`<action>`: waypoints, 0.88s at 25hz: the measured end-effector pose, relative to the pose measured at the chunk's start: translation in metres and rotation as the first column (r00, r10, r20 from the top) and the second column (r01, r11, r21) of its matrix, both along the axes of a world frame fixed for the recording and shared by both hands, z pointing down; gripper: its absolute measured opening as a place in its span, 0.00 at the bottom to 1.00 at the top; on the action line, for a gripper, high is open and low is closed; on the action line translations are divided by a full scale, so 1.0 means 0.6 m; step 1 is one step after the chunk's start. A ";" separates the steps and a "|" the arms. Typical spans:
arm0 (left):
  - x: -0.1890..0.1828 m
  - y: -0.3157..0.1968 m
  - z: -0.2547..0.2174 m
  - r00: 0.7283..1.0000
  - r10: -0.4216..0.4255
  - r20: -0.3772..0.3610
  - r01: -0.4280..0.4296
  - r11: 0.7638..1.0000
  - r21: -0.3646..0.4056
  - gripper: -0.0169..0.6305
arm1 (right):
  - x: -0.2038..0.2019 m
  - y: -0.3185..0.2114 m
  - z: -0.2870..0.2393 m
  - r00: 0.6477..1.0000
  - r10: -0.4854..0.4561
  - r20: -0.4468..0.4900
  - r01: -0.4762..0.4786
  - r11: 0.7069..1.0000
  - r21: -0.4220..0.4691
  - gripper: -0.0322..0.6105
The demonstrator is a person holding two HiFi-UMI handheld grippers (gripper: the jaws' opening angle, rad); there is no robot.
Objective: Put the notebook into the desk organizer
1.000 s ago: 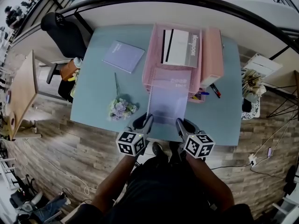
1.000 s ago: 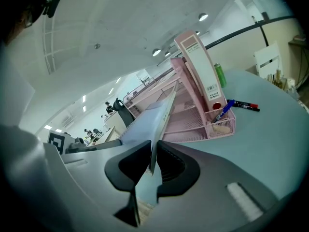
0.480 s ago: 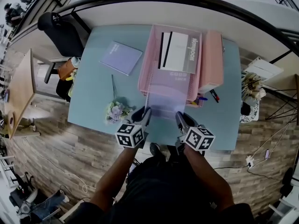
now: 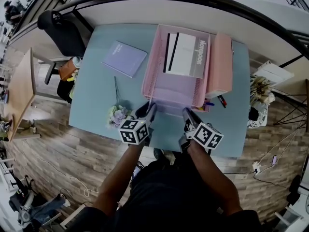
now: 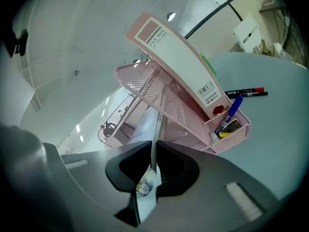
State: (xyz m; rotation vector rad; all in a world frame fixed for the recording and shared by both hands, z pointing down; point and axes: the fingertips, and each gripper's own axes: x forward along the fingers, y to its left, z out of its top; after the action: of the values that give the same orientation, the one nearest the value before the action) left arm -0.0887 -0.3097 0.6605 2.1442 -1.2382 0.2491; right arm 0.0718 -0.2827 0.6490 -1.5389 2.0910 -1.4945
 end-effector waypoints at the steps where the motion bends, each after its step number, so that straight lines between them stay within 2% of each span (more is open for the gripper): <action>1: -0.001 -0.004 -0.001 1.000 -0.007 -0.003 0.007 1.000 0.002 0.27 | -0.002 -0.003 0.000 1.000 0.009 0.028 -0.009 1.000 -0.009 0.10; 12: -0.026 0.003 -0.001 0.999 -0.053 0.013 0.052 0.998 0.021 0.29 | 0.000 -0.032 0.003 0.991 0.029 0.131 -0.025 0.999 -0.030 0.11; 15: -0.030 0.008 -0.011 0.999 -0.042 0.019 0.042 0.998 0.036 0.29 | 0.002 -0.036 -0.003 0.994 0.004 0.111 -0.003 1.000 -0.004 0.12; 18: -0.036 0.015 -0.020 0.999 -0.007 0.043 0.005 0.999 0.051 0.29 | 0.002 -0.029 -0.013 0.999 -0.017 0.052 0.015 1.000 0.027 0.25; 22: -0.055 0.023 -0.041 0.997 0.034 0.076 -0.040 0.996 0.080 0.29 | 0.010 -0.016 -0.030 0.998 0.005 -0.070 0.001 0.997 0.083 0.42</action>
State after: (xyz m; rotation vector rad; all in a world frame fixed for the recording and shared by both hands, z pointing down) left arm -0.1215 -0.2961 0.6357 2.2473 -1.2710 0.3013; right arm 0.0777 -0.2926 0.6312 -1.5845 2.1592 -1.3535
